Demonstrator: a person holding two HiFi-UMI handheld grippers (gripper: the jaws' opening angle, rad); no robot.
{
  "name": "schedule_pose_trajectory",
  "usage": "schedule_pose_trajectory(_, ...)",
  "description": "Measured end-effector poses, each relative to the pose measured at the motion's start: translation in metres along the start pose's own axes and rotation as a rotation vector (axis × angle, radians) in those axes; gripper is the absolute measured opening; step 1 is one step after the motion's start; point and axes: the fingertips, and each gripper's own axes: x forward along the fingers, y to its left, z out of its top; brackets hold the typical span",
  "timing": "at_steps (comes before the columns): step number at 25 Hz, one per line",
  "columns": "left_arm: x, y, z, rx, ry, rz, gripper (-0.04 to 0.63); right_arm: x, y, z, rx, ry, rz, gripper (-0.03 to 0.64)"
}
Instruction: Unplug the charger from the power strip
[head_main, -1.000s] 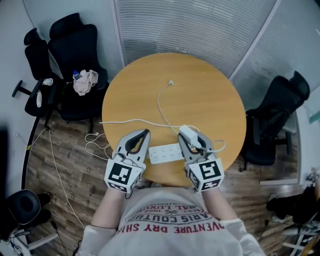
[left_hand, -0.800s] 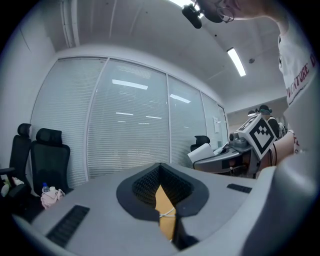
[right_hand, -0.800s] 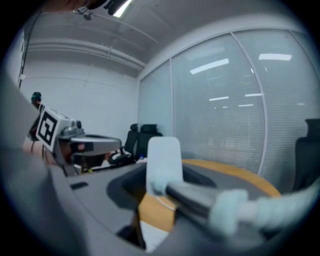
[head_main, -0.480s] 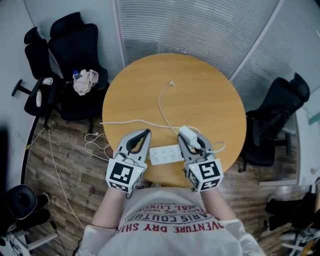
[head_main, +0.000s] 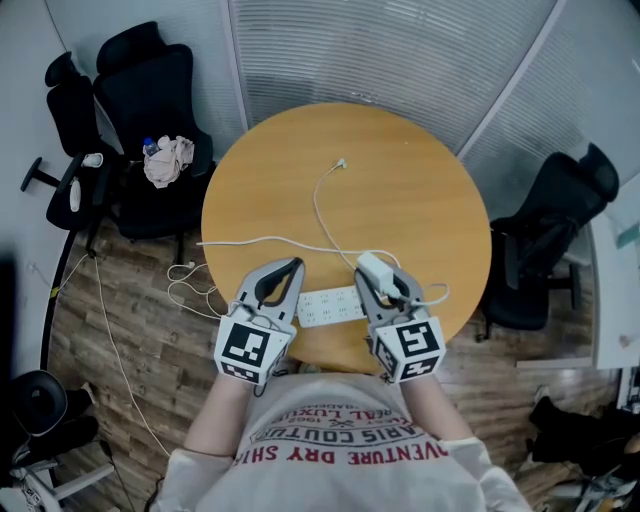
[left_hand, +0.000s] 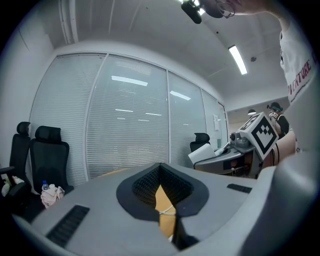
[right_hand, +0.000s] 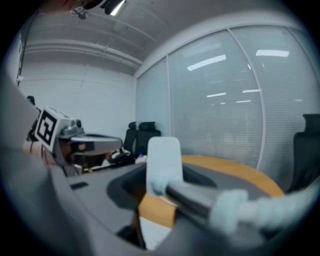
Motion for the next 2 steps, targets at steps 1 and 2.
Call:
schedule_pose_trajectory(1, -0.0001, -0.0001, 0.0001, 0.001, 0.001, 0.0, 0.034, -0.0001, 0.0002, -0.0005, 0.001, 0.002, 0.0, 0.155)
schedule_pose_trajectory(2, -0.0002, -0.0001, 0.0003, 0.003, 0.001, 0.001, 0.034, -0.0002, 0.0004, -0.001, 0.002, 0.004, 0.001, 0.155)
